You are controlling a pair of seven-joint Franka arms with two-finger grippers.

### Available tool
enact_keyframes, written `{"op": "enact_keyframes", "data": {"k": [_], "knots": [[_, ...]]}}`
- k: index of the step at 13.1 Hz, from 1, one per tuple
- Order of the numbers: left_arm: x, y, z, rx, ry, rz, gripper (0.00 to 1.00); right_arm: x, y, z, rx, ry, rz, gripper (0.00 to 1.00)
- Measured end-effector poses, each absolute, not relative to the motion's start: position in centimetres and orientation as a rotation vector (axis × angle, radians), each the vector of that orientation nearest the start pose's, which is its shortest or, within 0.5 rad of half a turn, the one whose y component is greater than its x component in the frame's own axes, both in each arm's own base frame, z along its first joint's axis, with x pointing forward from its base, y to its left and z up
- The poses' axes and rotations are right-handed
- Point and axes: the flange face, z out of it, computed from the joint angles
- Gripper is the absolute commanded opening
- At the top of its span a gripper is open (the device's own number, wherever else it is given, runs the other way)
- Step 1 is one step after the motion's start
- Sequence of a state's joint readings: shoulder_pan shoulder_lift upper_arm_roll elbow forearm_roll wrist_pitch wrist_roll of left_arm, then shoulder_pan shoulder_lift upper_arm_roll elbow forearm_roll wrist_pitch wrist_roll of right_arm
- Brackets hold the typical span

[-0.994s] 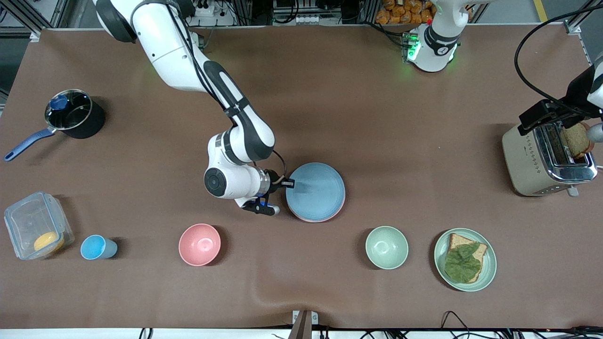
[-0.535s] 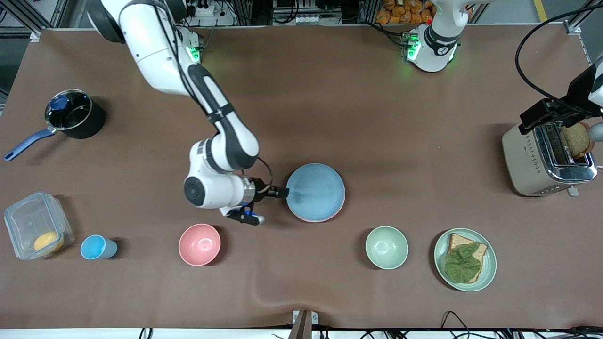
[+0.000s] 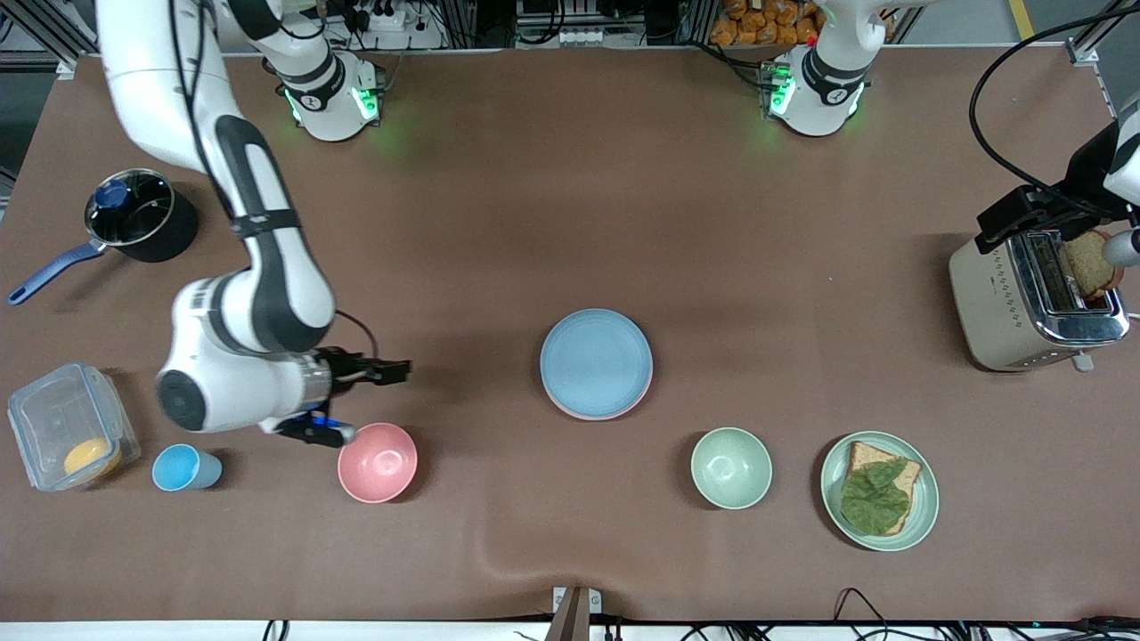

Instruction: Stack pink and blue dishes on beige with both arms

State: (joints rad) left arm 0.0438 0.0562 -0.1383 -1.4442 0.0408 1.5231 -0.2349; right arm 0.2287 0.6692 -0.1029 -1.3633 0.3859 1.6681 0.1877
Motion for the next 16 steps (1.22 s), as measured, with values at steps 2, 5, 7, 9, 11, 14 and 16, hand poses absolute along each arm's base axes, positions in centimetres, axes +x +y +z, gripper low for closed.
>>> {"op": "enact_keyframes", "data": {"k": [2, 5, 7, 9, 11, 14, 16], "knots": [[56.6, -4.7, 64.8, -3.105, -0.22, -0.043, 1.0, 67.9, 8.1, 32.3, -2.878, 0.172, 0.567, 1.0], [56.5, -5.1, 64.8, -3.106, -0.211, -0.042, 1.0, 67.7, 2.0, 35.5, -2.984, 0.152, 0.504, 1.0], [56.5, -5.2, 64.8, -3.106, -0.207, -0.043, 1.0, 66.7, -0.5, 39.4, -3.062, 0.168, 0.405, 1.0], [56.6, -5.2, 64.7, -3.106, -0.206, -0.041, 1.0, 64.9, -1.9, 44.4, -3.086, 0.18, 0.319, 1.0], [56.6, -5.2, 64.7, -3.106, -0.206, -0.04, 1.0, 62.8, -2.1, 49.3, -3.098, 0.172, 0.275, 1.0], [56.6, -5.3, 64.5, -3.106, -0.205, -0.034, 1.0, 59.6, -2.9, 55.4, -3.105, 0.179, 0.234, 1.0], [56.7, -5.3, 64.3, -3.106, -0.205, -0.028, 1.0, 58.0, -3.9, 58.5, -3.104, 0.203, 0.176, 1.0]]}}
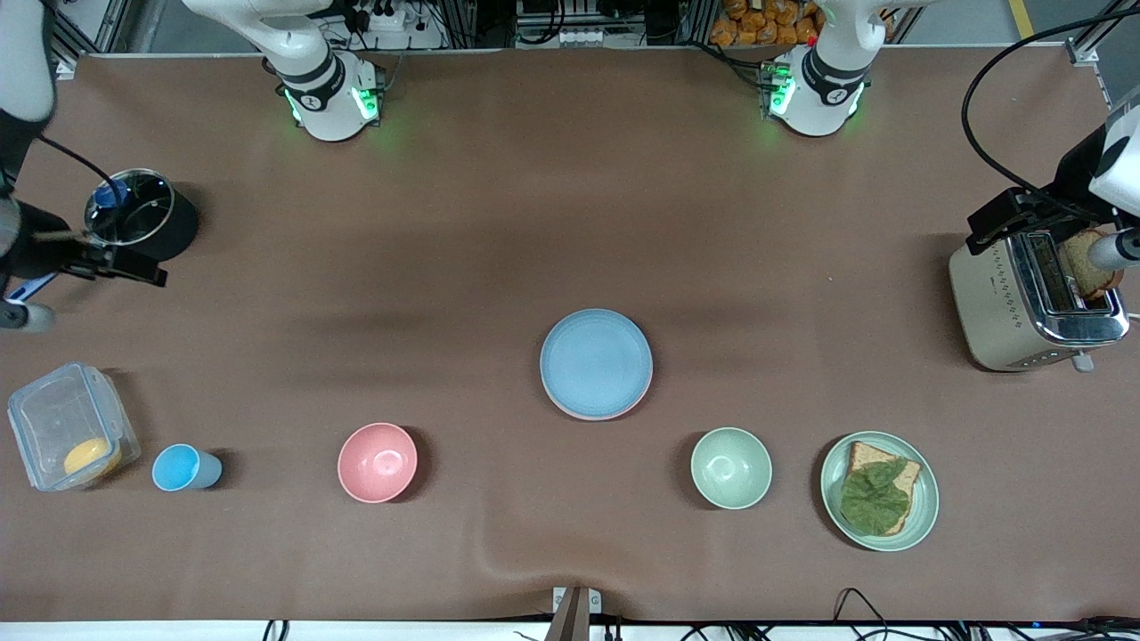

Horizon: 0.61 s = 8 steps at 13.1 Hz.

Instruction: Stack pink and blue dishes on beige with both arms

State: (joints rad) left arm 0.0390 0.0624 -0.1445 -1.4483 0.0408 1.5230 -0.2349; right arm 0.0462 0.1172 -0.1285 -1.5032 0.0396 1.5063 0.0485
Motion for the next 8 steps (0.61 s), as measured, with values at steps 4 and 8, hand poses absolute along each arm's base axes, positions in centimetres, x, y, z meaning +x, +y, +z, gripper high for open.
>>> {"op": "enact_keyframes", "data": {"k": [4, 8], "knots": [[56.7, -5.1, 63.4, -3.102, -0.208, 0.01, 1.0, 56.5, -4.8, 61.6, -3.125, 0.22, 0.094, 1.0], [56.6, -6.1, 61.3, -3.098, -0.187, 0.051, 1.0, 56.4, -3.8, 61.7, -3.125, 0.191, 0.102, 1.0]]}}
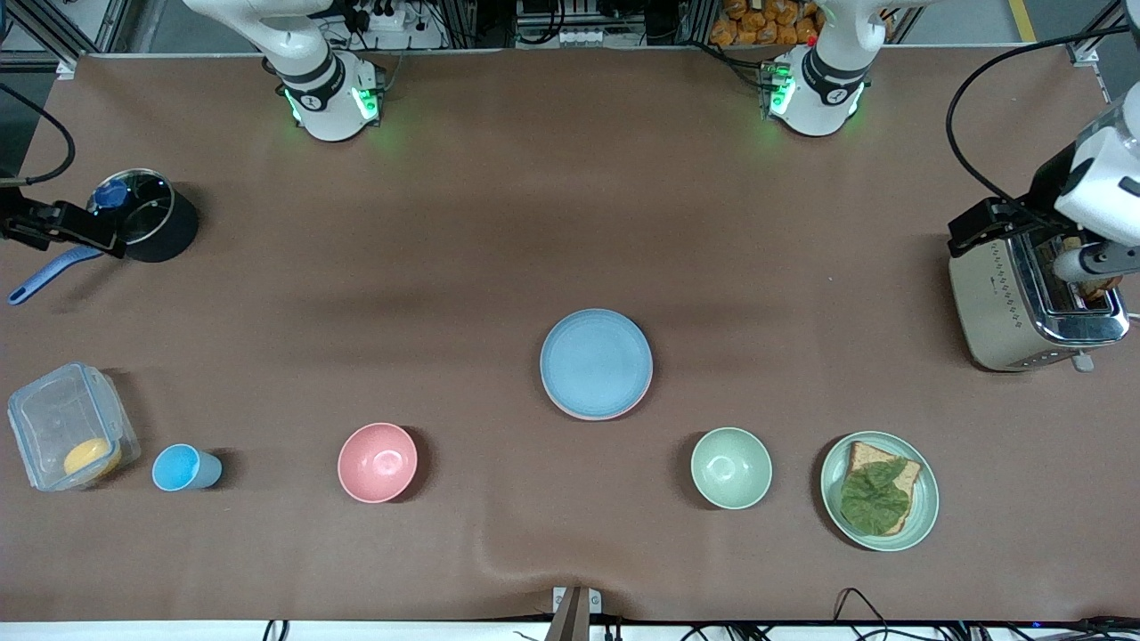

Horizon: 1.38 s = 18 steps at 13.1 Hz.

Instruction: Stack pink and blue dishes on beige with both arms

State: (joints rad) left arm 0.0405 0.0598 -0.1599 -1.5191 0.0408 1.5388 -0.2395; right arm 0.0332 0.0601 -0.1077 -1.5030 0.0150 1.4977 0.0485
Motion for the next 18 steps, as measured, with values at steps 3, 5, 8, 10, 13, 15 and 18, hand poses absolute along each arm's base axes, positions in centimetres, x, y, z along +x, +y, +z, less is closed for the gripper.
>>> {"op": "enact_keyframes", "data": {"k": [3, 5, 8, 10, 13, 15, 18], "knots": [[56.9, -6.0, 61.5, -3.103, -0.19, 0.009, 1.0, 56.7, -3.5, 61.8, -3.126, 0.18, 0.062, 1.0], [56.8, -5.7, 62.0, -3.103, -0.196, -0.008, 1.0, 57.0, -3.2, 62.0, -3.127, 0.173, 0.03, 1.0], [56.8, -5.6, 62.8, -3.106, -0.198, -0.032, 1.0, 57.2, -3.0, 61.9, -3.127, 0.168, 0.02, 1.0], [56.7, -5.6, 62.8, -3.105, -0.198, -0.03, 1.0, 57.2, -2.9, 61.8, -3.127, 0.165, 0.02, 1.0], [56.6, -5.5, 62.7, -3.103, -0.196, -0.007, 1.0, 57.2, -2.9, 61.7, -3.127, 0.165, 0.023, 1.0], [56.5, -5.5, 62.6, -3.101, -0.195, 0.012, 1.0, 57.2, -2.9, 61.7, -3.127, 0.165, 0.024, 1.0], [56.4, -5.5, 62.5, -3.1, -0.195, 0.022, 1.0, 57.2, -2.9, 61.6, -3.127, 0.165, 0.025, 1.0]]}}
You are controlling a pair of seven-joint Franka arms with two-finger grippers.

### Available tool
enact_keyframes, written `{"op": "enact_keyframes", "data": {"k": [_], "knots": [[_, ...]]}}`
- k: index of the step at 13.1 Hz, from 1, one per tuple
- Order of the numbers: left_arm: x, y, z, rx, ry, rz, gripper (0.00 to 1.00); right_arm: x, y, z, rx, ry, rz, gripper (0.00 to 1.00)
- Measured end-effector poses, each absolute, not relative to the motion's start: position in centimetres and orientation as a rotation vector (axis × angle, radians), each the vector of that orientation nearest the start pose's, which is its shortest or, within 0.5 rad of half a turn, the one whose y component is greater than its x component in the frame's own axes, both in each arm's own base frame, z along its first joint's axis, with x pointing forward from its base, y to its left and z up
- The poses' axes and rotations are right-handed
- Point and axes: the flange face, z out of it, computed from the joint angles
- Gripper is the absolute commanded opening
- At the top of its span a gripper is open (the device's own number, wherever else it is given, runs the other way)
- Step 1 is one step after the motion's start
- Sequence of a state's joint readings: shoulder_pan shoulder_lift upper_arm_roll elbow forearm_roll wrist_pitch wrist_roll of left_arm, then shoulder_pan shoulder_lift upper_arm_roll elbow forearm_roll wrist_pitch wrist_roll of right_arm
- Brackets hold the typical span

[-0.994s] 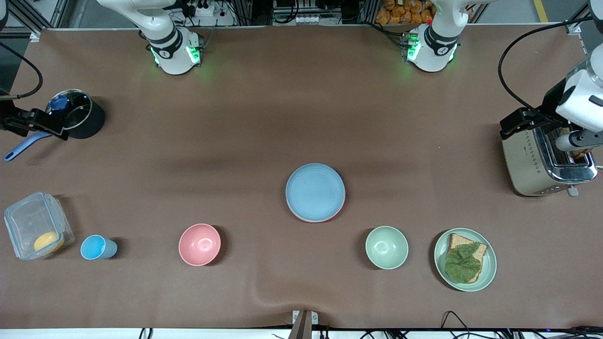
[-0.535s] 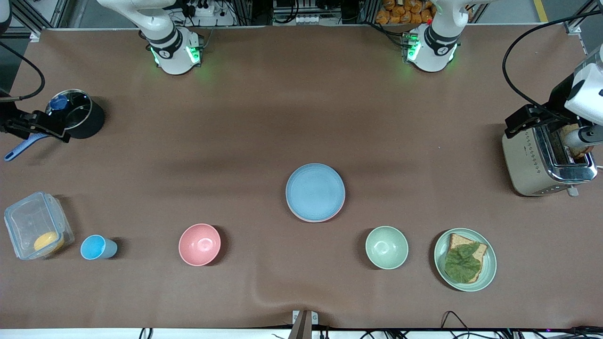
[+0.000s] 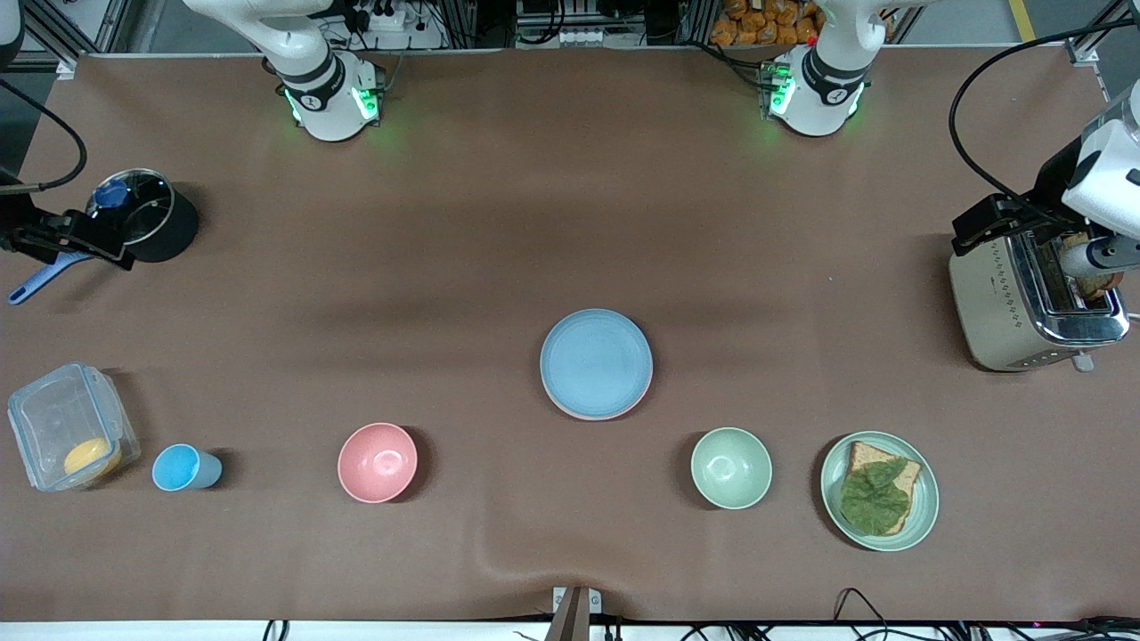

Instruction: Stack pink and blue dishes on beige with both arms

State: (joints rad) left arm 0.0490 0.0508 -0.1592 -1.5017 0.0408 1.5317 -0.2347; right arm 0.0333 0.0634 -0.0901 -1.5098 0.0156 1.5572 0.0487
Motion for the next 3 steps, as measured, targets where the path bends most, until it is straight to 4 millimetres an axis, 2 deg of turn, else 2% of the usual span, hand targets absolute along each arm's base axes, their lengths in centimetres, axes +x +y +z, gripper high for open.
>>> {"op": "enact_keyframes", "data": {"k": [3], "knots": [[56.33, -5.53, 63.02, -3.101, -0.196, 0.013, 1.0, 57.2, -2.91, 61.64, -3.127, 0.165, 0.025, 1.0]]}}
